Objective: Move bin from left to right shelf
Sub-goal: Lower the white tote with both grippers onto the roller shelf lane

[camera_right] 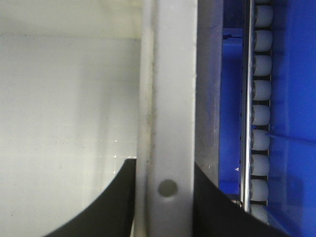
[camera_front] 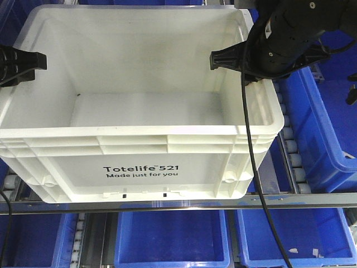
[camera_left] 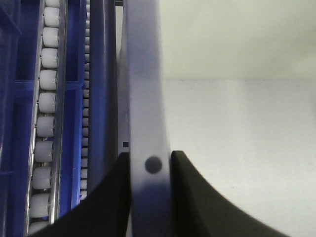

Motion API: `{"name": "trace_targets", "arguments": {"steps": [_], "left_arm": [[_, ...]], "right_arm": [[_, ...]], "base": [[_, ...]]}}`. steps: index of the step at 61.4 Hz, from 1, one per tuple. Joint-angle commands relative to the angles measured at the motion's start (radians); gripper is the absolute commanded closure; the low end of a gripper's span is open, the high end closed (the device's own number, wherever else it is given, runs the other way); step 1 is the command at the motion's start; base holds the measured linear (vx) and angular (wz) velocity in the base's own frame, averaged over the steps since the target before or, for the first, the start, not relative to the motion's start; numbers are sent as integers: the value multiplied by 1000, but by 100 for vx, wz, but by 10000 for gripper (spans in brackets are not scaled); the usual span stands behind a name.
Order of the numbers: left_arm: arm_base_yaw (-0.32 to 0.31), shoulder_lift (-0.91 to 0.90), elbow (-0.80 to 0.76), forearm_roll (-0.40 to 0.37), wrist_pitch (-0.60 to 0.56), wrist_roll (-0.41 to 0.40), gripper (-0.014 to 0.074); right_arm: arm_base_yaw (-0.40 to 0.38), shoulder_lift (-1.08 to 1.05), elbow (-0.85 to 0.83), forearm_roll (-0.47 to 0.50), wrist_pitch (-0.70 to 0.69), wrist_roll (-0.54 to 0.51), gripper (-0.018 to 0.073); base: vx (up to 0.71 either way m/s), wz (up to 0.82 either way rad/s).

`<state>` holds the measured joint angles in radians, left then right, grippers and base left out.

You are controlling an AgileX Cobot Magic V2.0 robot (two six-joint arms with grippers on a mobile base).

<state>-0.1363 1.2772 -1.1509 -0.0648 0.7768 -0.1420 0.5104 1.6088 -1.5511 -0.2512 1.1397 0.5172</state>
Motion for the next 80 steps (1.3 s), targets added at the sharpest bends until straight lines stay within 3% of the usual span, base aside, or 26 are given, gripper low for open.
{"name": "trace_targets", "arguments": {"steps": [1,80], "left_arm": [[-7,-45,-45,4,-119,16,505],[-7,-45,-45,4,-122,16,505]], "right_arm": [[-15,-46,-41,-109,-46,-12,549],[-15,-46,-41,-126,-59,-12,549]], "base": [[-4,2],[-1,0]]}}
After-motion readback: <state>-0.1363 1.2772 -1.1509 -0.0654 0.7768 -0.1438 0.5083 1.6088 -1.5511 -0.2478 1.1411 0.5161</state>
